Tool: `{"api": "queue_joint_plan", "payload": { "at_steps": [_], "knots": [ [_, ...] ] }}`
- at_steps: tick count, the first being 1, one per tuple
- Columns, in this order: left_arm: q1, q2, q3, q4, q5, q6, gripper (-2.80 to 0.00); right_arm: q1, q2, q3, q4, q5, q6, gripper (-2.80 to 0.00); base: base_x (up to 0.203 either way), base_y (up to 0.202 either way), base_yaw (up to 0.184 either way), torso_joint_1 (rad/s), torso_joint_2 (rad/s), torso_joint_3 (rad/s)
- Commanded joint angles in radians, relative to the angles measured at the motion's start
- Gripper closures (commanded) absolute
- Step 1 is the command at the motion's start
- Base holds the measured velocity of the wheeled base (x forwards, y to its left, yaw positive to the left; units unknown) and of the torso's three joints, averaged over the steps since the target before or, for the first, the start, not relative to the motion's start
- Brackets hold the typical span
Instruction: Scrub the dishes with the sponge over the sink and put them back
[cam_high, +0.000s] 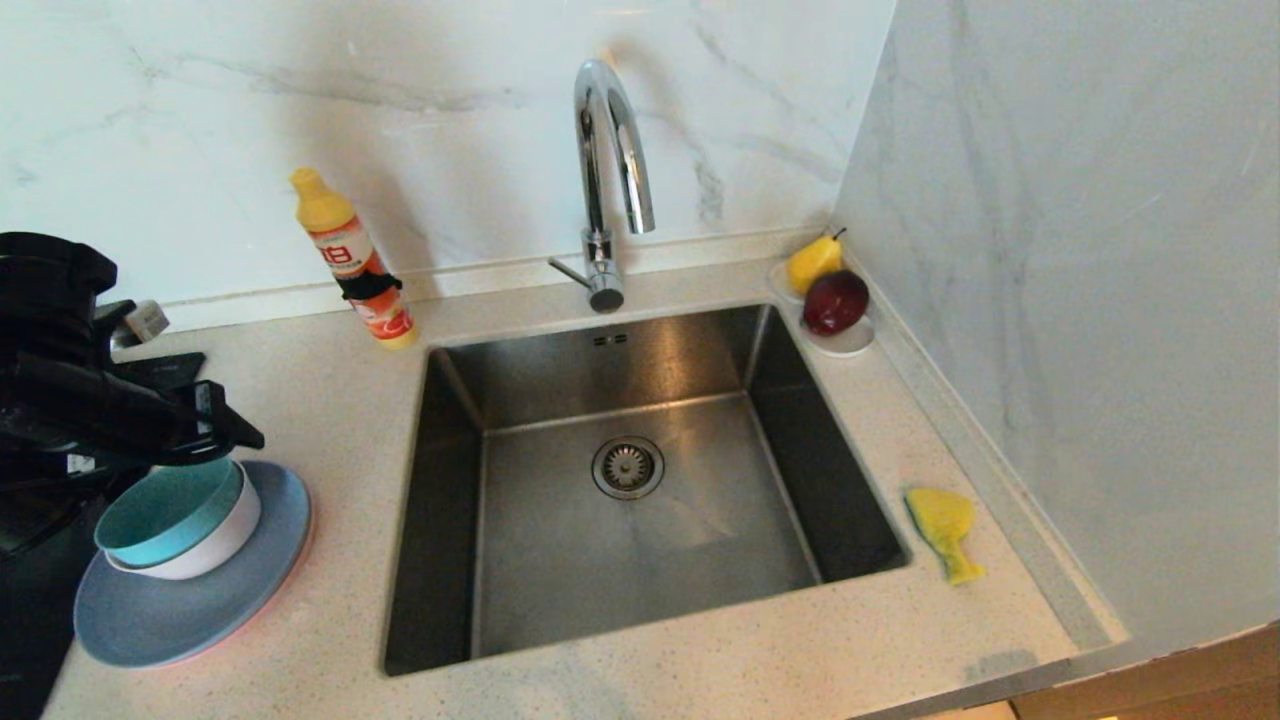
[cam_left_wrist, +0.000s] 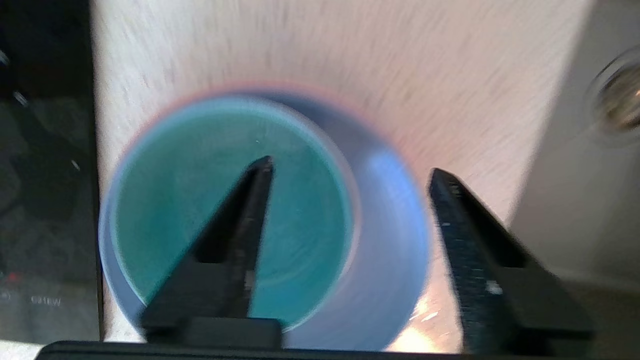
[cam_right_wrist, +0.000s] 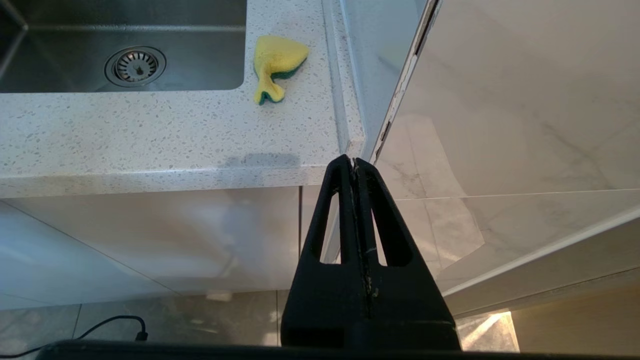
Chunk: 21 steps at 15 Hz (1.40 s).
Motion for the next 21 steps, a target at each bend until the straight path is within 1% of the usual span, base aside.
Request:
{"api": "queue_joint_plan", "payload": {
  "at_steps": [1, 2, 3, 4, 5, 6, 7, 9, 11, 13, 15, 16, 18, 21],
  "knots": [
    [0.001, -0.04, -0.056, 0.005, -0.009, -0.037, -2.8, 0.001, 0.0, 0.0, 0.0, 0.0, -0.001, 0.0, 0.0, 0.0, 0.0, 0.0, 0.0, 0.0],
    [0.001, -0.064, -0.066, 0.007, -0.026, -0.043, -2.8, 0.0, 0.0, 0.0, -0.001, 0.0, -0.001, 0.0, 0.0, 0.0, 0.0, 0.0, 0.0, 0.0],
    [0.001, -0.09, -0.067, 0.008, -0.048, -0.044, 0.0, 0.0, 0.0, 0.0, 0.0, 0.0, -0.001, 0.0, 0.0, 0.0, 0.0, 0.0, 0.0, 0.0],
    [0.0, -0.115, -0.063, 0.004, -0.077, -0.04, 0.0, 0.001, 0.0, 0.0, 0.0, 0.0, -0.001, 0.0, 0.0, 0.0, 0.0, 0.0, 0.0, 0.0],
    [0.0, -0.14, -0.056, 0.0, -0.119, -0.035, 0.0, 0.0, 0.0, 0.0, -0.001, 0.0, -0.001, 0.0, 0.0, 0.0, 0.0, 0.0, 0.0, 0.0],
    [0.0, -0.157, -0.05, -0.037, -0.177, -0.029, 0.0, 0.0, 0.0, 0.0, -0.001, 0.0, -0.001, 0.0, 0.0, 0.0, 0.0, 0.0, 0.0, 0.0],
    [-0.001, -0.166, -0.046, -0.101, -0.211, -0.025, 0.0, 0.0, 0.0, 0.0, 0.0, 0.0, -0.001, 0.0, 0.0, 0.0, 0.0, 0.0, 0.0, 0.0],
    [-0.017, -0.205, -0.009, -0.219, -0.235, -0.013, 0.0, 0.0, 0.0, 0.0, 0.0, 0.0, -0.001, 0.0, 0.0, 0.0, 0.0, 0.0, 0.0, 0.0],
    [-0.075, -0.267, 0.074, -0.333, -0.26, 0.038, 0.0, 0.001, 0.0, 0.0, 0.0, 0.0, -0.001, 0.0, 0.0, 0.0, 0.0, 0.0, 0.0, 0.0],
    [-0.128, -0.356, 0.167, -0.406, -0.274, 0.072, 0.0, 0.0, 0.0, 0.0, -0.001, 0.0, -0.001, 0.0, 0.0, 0.0, 0.0, 0.0, 0.0, 0.0],
    [-0.176, -0.489, 0.269, -0.426, -0.282, 0.09, 0.0, 0.0, 0.0, 0.0, 0.0, 0.0, -0.001, 0.0, 0.0, 0.0, 0.0, 0.0, 0.0, 0.0],
    [-0.19, -0.571, 0.33, -0.43, -0.297, 0.105, 0.0, 0.0, 0.0, 0.0, -0.001, 0.0, -0.001, 0.0, 0.0, 0.0, 0.0, 0.0, 0.0, 0.0],
    [-0.203, -0.748, 0.452, -0.431, -0.332, 0.127, 0.0, 0.0, 0.0, 0.0, 0.0, 0.0, -0.001, 0.0, 0.0, 0.0, 0.0, 0.0, 0.0, 0.0],
    [-0.211, -1.048, 0.646, -0.427, -0.358, 0.14, 0.0, 0.001, 0.0, 0.0, 0.0, 0.0, -0.001, 0.0, 0.0, 0.0, 0.0, 0.0, 0.0, 0.0]
  ]
}}
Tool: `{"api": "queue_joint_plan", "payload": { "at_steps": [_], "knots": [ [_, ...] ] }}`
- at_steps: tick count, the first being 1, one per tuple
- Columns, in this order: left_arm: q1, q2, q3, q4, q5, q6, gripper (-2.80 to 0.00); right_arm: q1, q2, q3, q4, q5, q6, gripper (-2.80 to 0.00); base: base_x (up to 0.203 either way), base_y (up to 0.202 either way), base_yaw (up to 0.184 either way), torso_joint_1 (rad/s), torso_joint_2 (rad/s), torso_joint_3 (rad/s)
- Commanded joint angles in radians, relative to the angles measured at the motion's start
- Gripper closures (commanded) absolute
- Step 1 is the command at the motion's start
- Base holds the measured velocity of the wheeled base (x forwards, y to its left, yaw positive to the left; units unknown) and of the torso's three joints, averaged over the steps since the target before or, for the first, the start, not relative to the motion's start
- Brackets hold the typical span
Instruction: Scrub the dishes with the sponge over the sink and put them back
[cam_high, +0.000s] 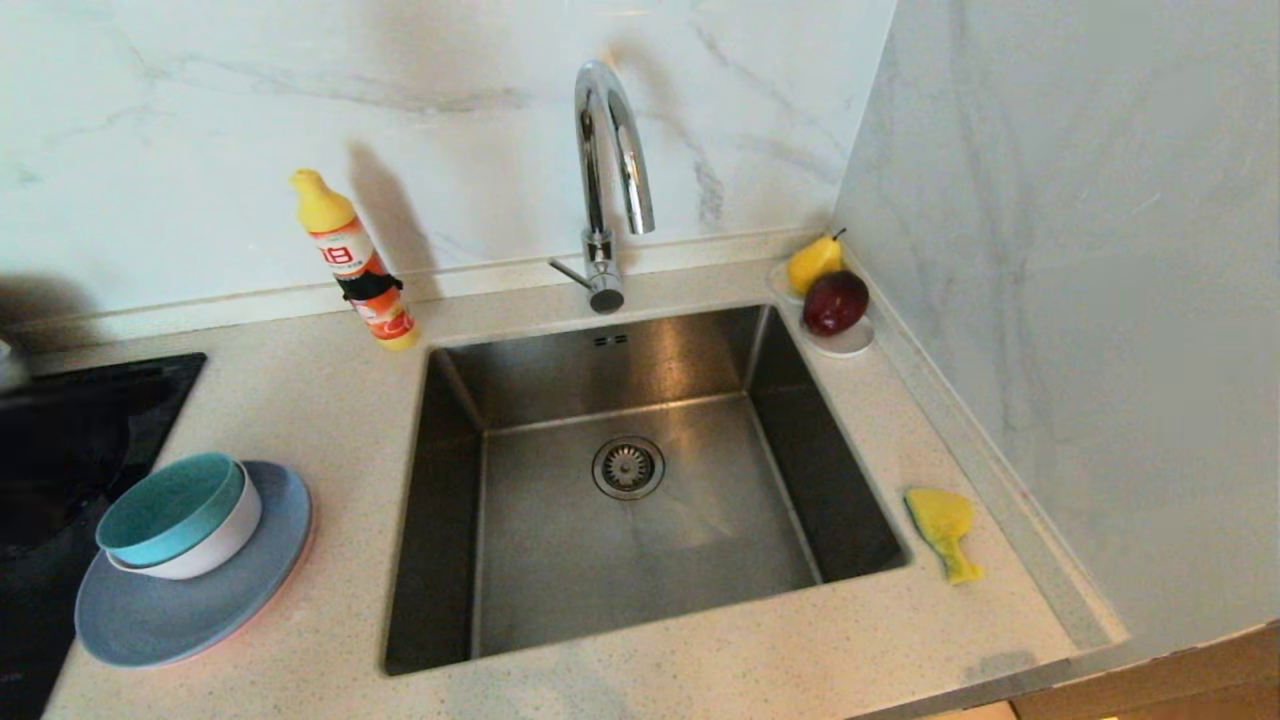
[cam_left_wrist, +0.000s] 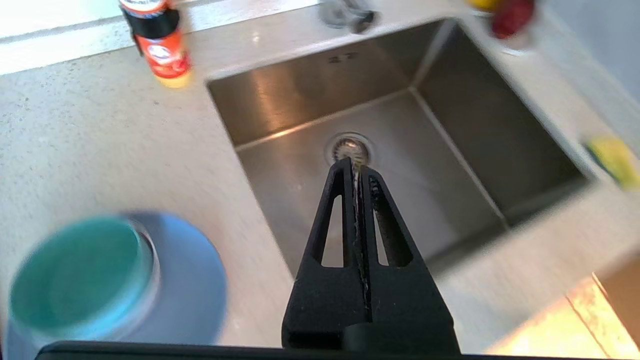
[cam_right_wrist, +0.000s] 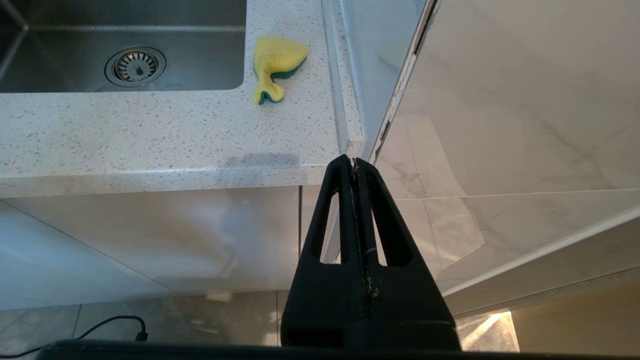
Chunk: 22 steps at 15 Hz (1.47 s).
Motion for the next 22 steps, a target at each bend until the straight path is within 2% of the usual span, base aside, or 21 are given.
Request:
{"api": "queue_joint_plan", "payload": {
  "at_steps": [1, 3, 4, 6, 8, 11, 13, 16, 19, 22],
  "knots": [
    [-0.005, -0.336, 0.159, 0.008, -0.009, 0.004, 0.0, 0.0, 0.0, 0.0, 0.0, 0.0, -0.001, 0.0, 0.0, 0.0, 0.0, 0.0, 0.0, 0.0],
    [-0.006, -0.515, 0.253, 0.049, -0.007, 0.004, 0.0, 0.0, 0.0, 0.0, 0.0, 0.0, -0.001, 0.0, 0.0, 0.0, 0.0, 0.0, 0.0, 0.0],
    [-0.006, -0.587, 0.288, 0.093, 0.023, 0.004, 0.0, 0.0, 0.0, 0.0, 0.0, 0.0, -0.001, 0.0, 0.0, 0.0, 0.0, 0.0, 0.0, 0.0],
    [-0.007, -0.644, 0.4, 0.135, 0.208, 0.007, 0.0, 0.0, 0.0, 0.0, -0.001, 0.0, -0.001, 0.0, 0.0, 0.0, 0.0, 0.0, 0.0, 0.0],
    [-0.008, -0.645, 0.546, 0.061, 0.282, 0.015, 0.0, 0.0, 0.0, 0.0, -0.001, 0.0, -0.001, 0.0, 0.0, 0.0, 0.0, 0.0, 0.0, 0.0],
    [-0.01, -0.65, 0.761, -0.111, 0.31, 0.05, 0.0, 0.0, 0.0, 0.0, -0.001, 0.0, -0.001, 0.0, 0.0, 0.0, 0.0, 0.0, 0.0, 0.0],
    [-0.023, -0.685, 0.777, -0.082, 0.317, 0.051, 0.0, 0.0, 0.0, 0.0, 0.0, 0.0, -0.001, 0.0, 0.0, 0.0, 0.0, 0.0, 0.0, 0.0],
    [-0.063, -0.807, 0.732, 0.078, 0.294, 0.06, 0.0, 0.0, 0.0, 0.0, 0.0, 0.0, -0.001, 0.0, 0.0, 0.0, 0.0, 0.0, 0.0, 0.0],
    [-0.068, -0.92, 0.72, 0.107, 0.276, 0.051, 0.0, 0.001, 0.0, 0.0, 0.0, 0.0, -0.001, 0.0, 0.0, 0.0, 0.0, 0.0, 0.0, 0.0],
    [-0.069, -0.918, 0.732, 0.078, 0.349, -0.037, 0.0, 0.0, 0.0, 0.0, 0.0, 0.0, -0.001, 0.0, 0.0, 0.0, 0.0, 0.0, 0.0, 0.0]
  ]
}}
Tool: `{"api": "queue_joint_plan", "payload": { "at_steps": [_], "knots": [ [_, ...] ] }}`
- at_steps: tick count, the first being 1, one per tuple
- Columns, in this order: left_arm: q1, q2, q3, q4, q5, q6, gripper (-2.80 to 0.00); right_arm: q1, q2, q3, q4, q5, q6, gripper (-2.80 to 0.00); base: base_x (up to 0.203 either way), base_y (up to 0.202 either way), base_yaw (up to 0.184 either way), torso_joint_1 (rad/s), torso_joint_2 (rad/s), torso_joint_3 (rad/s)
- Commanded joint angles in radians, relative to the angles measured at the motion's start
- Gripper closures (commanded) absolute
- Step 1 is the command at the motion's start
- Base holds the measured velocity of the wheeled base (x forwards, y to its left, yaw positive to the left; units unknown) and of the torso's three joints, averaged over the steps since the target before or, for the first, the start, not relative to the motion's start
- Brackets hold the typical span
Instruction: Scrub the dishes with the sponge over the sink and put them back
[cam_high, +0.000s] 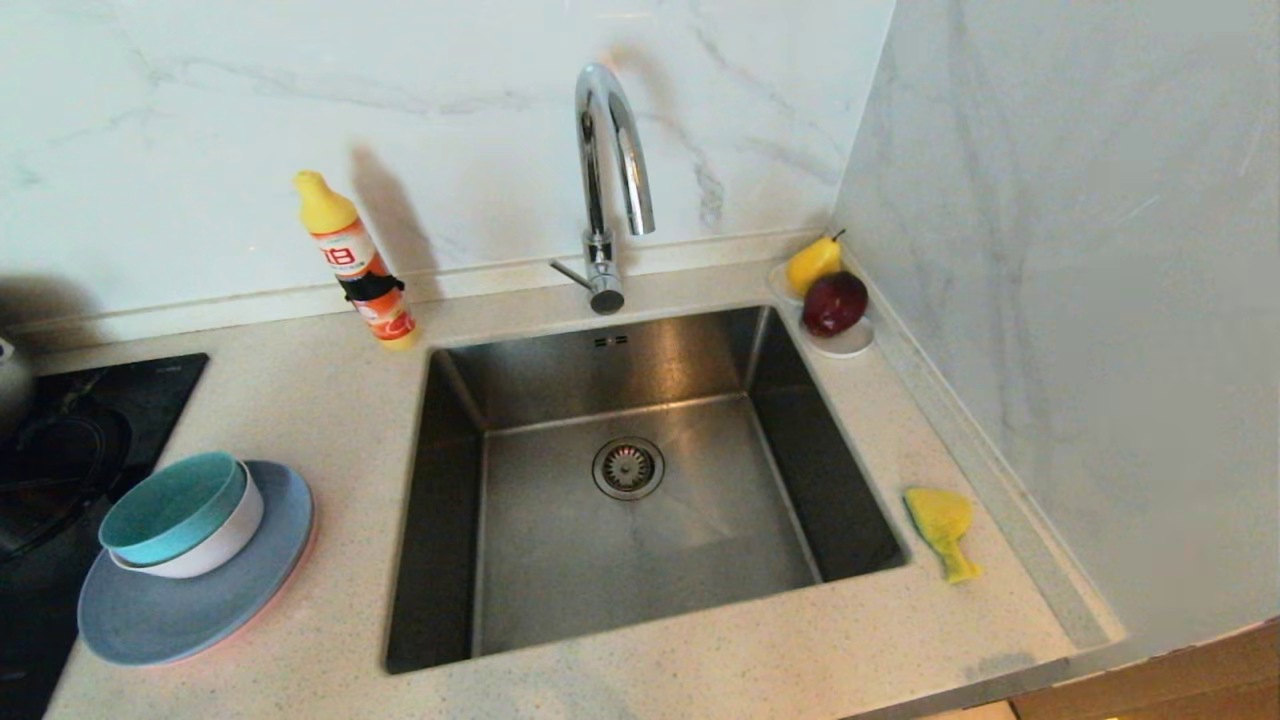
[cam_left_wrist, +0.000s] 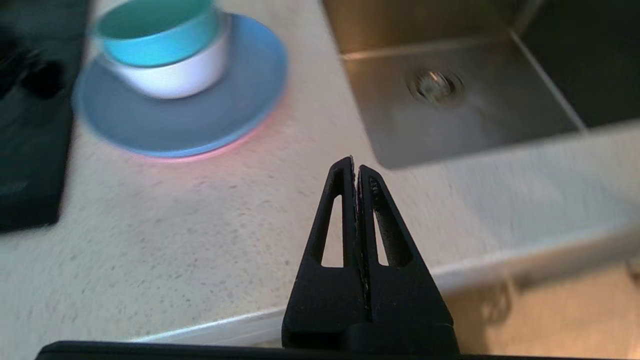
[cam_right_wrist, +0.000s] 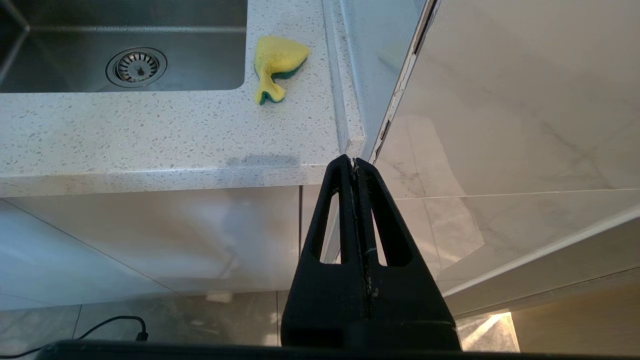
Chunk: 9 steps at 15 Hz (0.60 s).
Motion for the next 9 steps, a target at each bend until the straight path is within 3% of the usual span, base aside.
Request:
{"api": "queue_joint_plan", "payload": {
  "at_steps": [1, 2, 3, 4, 6, 9],
  "knots": [
    [0.0, -0.019, 0.009, -0.004, 0.058, -0.05, 0.0, -0.001, 0.0, 0.0, 0.001, 0.0, -0.003, 0.0, 0.0, 0.0, 0.0, 0.0, 0.0, 0.0],
    [0.0, -0.02, 0.012, -0.003, 0.09, -0.087, 0.0, -0.001, 0.0, 0.0, 0.001, 0.0, -0.004, 0.0, 0.0, 0.0, 0.0, 0.0, 0.0, 0.0],
    [0.0, -0.02, 0.016, -0.005, 0.097, -0.076, 0.0, 0.001, 0.0, 0.0, 0.001, 0.0, -0.002, 0.0, 0.0, 0.0, 0.0, 0.0, 0.0, 0.0],
    [0.0, -0.019, 0.017, -0.003, 0.097, -0.034, 0.0, -0.001, 0.0, 0.0, 0.001, 0.0, -0.003, 0.0, 0.0, 0.0, 0.0, 0.0, 0.0, 0.0],
    [0.0, -0.02, 0.03, -0.002, 0.07, 0.111, 0.0, -0.001, 0.0, 0.0, 0.001, 0.0, -0.007, 0.0, 0.0, 0.0, 0.0, 0.0, 0.0, 0.0],
    [0.0, -0.02, 0.035, -0.011, 0.059, 0.112, 0.0, -0.001, 0.001, 0.0, 0.0, 0.0, 0.001, 0.0, 0.0, 0.0, 0.0, 0.0, 0.0, 0.0]
  ]
}}
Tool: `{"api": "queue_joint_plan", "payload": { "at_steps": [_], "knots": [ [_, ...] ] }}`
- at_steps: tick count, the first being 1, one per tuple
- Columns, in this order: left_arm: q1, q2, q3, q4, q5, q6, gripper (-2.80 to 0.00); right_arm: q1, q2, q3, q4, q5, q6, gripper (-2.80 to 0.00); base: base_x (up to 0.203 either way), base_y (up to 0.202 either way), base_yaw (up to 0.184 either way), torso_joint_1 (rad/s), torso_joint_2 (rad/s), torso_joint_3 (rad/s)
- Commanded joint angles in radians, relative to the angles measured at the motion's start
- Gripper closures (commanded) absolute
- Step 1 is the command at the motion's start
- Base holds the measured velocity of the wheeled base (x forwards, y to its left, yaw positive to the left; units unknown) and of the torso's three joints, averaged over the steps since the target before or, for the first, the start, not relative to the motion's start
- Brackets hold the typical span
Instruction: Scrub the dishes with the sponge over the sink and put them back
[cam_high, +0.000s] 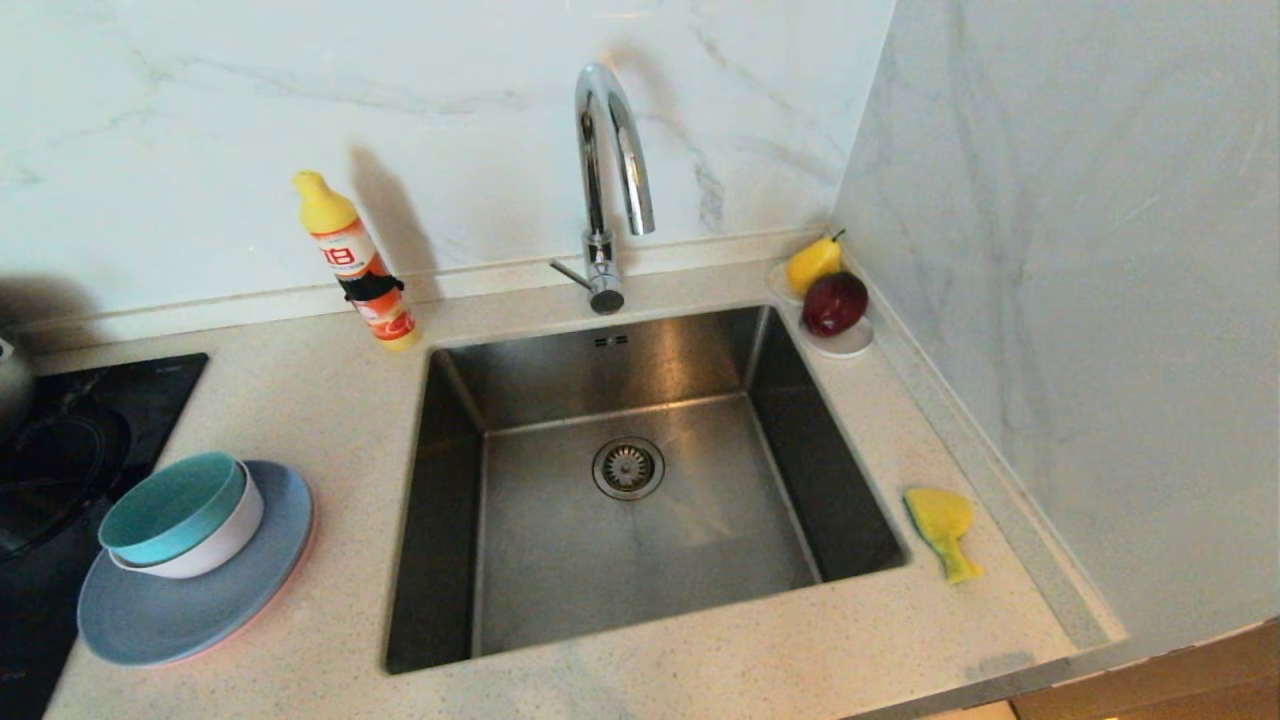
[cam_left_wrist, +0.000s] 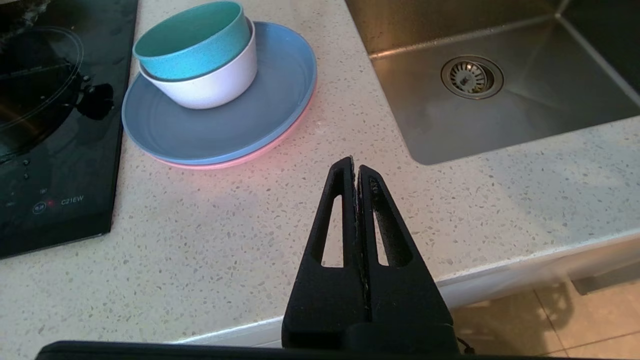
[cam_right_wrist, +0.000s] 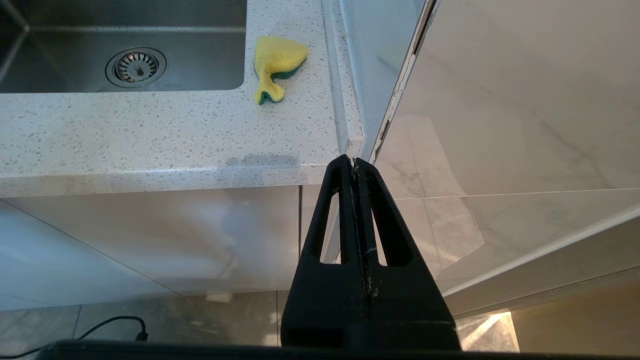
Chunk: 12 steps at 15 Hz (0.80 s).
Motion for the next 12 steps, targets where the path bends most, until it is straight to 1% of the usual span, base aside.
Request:
{"api": "queue_joint_plan", "payload": {
  "at_steps": [1, 4, 7, 12],
  "knots": [
    [0.0, 0.002, 0.006, -0.004, 0.0, -0.008, 0.0, 0.002, 0.001, 0.0, -0.001, 0.0, -0.001, 0.0, 0.0, 0.0, 0.0, 0.0, 0.0, 0.0],
    [0.0, 0.002, 0.006, -0.004, 0.0, -0.014, 0.0, 0.0, 0.001, 0.0, -0.001, 0.0, -0.01, 0.0, 0.0, 0.0, 0.0, 0.0, 0.0, 0.0],
    [0.0, 0.003, 0.006, -0.004, 0.0, -0.016, 0.0, 0.0, 0.001, -0.002, 0.0, -0.001, 0.011, 0.0, 0.0, 0.0, 0.0, 0.0, 0.0, 0.0],
    [0.0, 0.004, 0.006, -0.004, 0.0, -0.014, 0.0, 0.0, 0.001, 0.0, 0.0, -0.001, 0.013, 0.0, 0.0, 0.0, 0.0, 0.0, 0.0, 0.0]
  ]
}}
